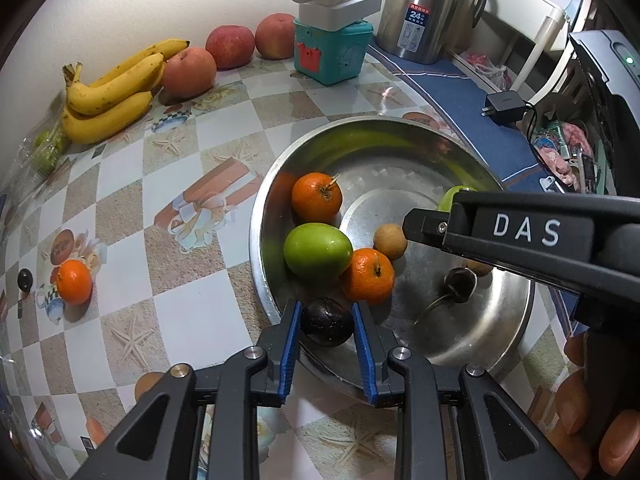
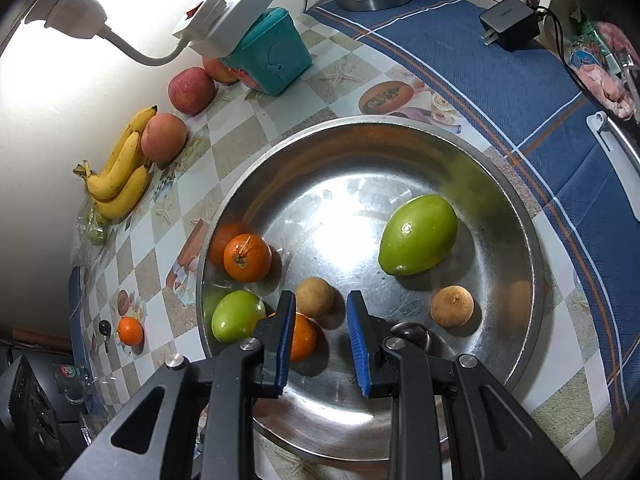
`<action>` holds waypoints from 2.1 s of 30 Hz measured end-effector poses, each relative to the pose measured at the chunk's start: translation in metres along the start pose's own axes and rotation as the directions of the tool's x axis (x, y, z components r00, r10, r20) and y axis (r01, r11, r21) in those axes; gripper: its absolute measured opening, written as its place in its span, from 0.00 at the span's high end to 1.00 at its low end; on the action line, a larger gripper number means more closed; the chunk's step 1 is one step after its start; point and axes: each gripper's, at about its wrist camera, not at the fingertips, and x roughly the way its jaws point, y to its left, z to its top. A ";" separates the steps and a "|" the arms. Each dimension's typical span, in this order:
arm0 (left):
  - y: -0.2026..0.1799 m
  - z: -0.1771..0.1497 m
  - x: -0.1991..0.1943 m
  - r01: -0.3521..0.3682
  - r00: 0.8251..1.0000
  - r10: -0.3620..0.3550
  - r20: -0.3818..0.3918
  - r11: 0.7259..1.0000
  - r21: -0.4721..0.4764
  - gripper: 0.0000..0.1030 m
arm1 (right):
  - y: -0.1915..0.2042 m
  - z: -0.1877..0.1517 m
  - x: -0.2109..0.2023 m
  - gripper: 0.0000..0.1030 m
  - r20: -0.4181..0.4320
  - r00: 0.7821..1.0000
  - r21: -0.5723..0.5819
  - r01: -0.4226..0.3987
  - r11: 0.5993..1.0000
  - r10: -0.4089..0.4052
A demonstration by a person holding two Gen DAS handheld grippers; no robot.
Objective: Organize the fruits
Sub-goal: 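Lower the kiwi and dark plum into the basin and open both grippers, then withdraw both grippers from the basin toward the orange and dark plum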
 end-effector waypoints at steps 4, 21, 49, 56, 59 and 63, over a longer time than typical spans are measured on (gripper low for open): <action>0.001 0.000 0.000 0.003 1.000 -0.003 -0.004 1.000 -0.007 0.63 | 0.001 0.000 -0.002 0.73 0.006 1.000 -0.003 0.000 1.000 0.000; 0.033 0.006 -0.013 -0.008 1.000 0.010 0.012 0.990 -0.138 0.44 | 0.007 0.001 -0.007 0.62 0.021 1.000 -0.031 0.013 0.999 -0.012; 0.153 -0.019 -0.024 -0.187 0.982 0.169 -0.083 0.822 -0.537 0.13 | 0.040 -0.010 -0.005 0.44 0.014 0.999 -0.155 0.036 0.987 -0.034; 0.156 -0.022 -0.022 -0.235 0.972 0.207 -0.114 0.805 -0.545 0.00 | 0.043 -0.010 -0.002 0.27 0.013 0.999 -0.173 0.040 0.984 -0.038; 0.160 -0.025 -0.022 -0.254 0.967 0.221 -0.127 0.786 -0.564 0.00 | 0.044 -0.011 0.001 0.22 0.007 0.999 -0.182 0.041 0.983 -0.040; 0.161 -0.027 -0.021 -0.258 0.966 0.219 -0.137 0.778 -0.573 0.00 | 0.045 -0.012 0.003 0.19 0.005 0.999 -0.193 0.043 0.980 -0.042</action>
